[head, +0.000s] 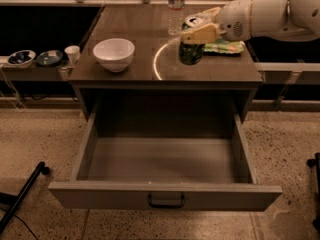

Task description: Place green can into top drawer

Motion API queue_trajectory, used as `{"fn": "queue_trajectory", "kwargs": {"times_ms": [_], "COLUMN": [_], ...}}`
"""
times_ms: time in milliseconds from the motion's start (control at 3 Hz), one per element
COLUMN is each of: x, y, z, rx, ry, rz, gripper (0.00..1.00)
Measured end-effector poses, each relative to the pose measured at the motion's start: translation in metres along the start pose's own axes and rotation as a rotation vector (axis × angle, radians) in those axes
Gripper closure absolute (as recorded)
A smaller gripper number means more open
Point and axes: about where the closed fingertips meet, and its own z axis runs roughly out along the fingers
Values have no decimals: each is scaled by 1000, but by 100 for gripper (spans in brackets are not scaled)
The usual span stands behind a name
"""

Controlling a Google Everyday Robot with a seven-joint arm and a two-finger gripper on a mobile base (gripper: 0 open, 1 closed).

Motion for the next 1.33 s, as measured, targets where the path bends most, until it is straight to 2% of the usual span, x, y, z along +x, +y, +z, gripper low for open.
{"fn": "queue_trajectory", "kwargs": {"times_ms": [333, 667, 1000, 1333], "x": [68, 191, 194, 210], "y": [16, 55, 59, 71], "z": [-62, -64, -61, -52], "rx": [112, 56, 46, -5], "ry": [154, 332, 334, 280], "rz": [22, 119, 124, 146], "gripper": [100, 100, 100, 100]}}
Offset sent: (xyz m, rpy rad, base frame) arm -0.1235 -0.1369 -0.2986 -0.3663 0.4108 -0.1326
